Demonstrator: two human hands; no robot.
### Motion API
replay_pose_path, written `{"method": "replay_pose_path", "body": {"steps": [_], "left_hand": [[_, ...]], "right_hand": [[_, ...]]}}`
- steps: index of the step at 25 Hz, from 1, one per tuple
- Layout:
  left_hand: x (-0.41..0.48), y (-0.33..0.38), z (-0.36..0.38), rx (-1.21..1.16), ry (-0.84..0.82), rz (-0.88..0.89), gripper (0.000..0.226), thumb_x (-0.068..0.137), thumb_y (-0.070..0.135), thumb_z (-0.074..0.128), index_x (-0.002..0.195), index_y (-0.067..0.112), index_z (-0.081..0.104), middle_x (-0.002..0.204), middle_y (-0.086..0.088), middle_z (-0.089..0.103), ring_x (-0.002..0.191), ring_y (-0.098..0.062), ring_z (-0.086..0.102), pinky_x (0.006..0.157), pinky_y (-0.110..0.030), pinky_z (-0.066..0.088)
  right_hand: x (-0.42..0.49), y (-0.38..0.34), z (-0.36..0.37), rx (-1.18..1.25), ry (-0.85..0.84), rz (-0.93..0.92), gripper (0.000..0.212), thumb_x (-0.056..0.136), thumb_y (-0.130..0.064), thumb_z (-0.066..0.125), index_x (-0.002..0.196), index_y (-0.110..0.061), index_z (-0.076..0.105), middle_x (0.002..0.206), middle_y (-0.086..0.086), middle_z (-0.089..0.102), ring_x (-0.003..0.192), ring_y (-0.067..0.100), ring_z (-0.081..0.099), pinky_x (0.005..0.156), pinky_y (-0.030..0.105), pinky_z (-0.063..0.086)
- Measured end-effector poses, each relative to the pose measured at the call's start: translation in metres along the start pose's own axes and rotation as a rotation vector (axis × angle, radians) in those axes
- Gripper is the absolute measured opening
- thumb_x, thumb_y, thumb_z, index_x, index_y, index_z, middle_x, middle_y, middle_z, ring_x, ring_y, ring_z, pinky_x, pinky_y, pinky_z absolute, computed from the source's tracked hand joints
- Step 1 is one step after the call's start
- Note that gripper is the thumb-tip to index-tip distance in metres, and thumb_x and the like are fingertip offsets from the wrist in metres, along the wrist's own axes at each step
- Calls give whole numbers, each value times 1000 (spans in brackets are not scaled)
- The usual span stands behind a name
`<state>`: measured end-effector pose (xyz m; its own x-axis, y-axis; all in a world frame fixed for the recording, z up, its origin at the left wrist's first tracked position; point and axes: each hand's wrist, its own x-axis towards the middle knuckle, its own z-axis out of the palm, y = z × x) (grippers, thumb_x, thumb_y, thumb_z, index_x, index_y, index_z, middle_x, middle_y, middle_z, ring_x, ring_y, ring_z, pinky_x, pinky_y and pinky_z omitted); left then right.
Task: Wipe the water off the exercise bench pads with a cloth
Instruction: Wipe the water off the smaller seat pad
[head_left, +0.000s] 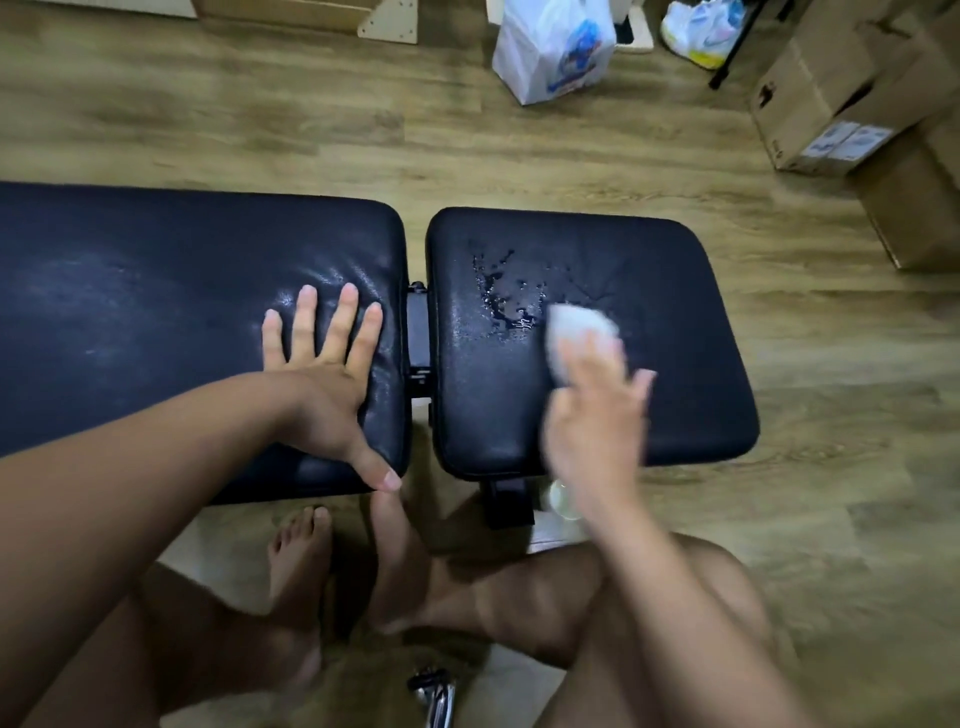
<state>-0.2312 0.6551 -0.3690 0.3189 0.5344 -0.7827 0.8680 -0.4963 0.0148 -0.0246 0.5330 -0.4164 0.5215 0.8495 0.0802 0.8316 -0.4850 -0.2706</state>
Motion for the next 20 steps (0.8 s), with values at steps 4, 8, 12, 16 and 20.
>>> {"method": "replay_pose_path", "body": {"steps": [4, 8, 12, 16, 20], "left_hand": [[-2, 2, 0, -19, 27, -4, 167, 30, 94, 64, 121, 24, -56, 123, -1, -66, 124, -40, -55, 110, -61, -25], [0, 1, 3, -17, 20, 9, 167, 31, 94, 64, 123, 22, -55, 128, -4, -65, 122, -40, -57, 109, -61, -27], [4, -1, 2, -7, 1, 9, 168, 31, 94, 64, 123, 20, -55, 132, -9, -64, 118, -43, -58, 107, -63, -27], [1, -2, 0, -1, -10, 7, 168, 30, 95, 63, 119, 23, -59, 123, -4, -68, 118, -40, -59, 108, -63, -26], [-1, 1, -1, -1, 20, 14, 164, 26, 96, 61, 108, 28, -63, 112, 2, -71, 120, -39, -58, 110, -60, -26]], "right_hand": [[-18, -59, 11, -17, -234, -468, 69, 79, -34, 18, 143, -25, 44, 154, -2, 35, 146, 19, 22, 117, 58, -2], [19, 54, -17, -71, -139, -128, 71, 79, -33, 16, 146, -25, 37, 158, -3, 25, 147, 14, 16, 115, 63, -1], [60, 91, -37, -47, -29, 308, 68, 76, -25, 24, 142, -20, 42, 158, 5, 25, 145, 24, 23, 114, 64, 2], [35, -40, 8, -74, -158, -42, 62, 88, -24, 33, 150, -24, 28, 161, 3, 16, 148, 23, 9, 117, 57, -1], [40, -68, 12, -68, -324, -456, 54, 94, -29, 34, 147, -30, 33, 160, -8, 16, 148, 14, 10, 116, 57, -10]]}}
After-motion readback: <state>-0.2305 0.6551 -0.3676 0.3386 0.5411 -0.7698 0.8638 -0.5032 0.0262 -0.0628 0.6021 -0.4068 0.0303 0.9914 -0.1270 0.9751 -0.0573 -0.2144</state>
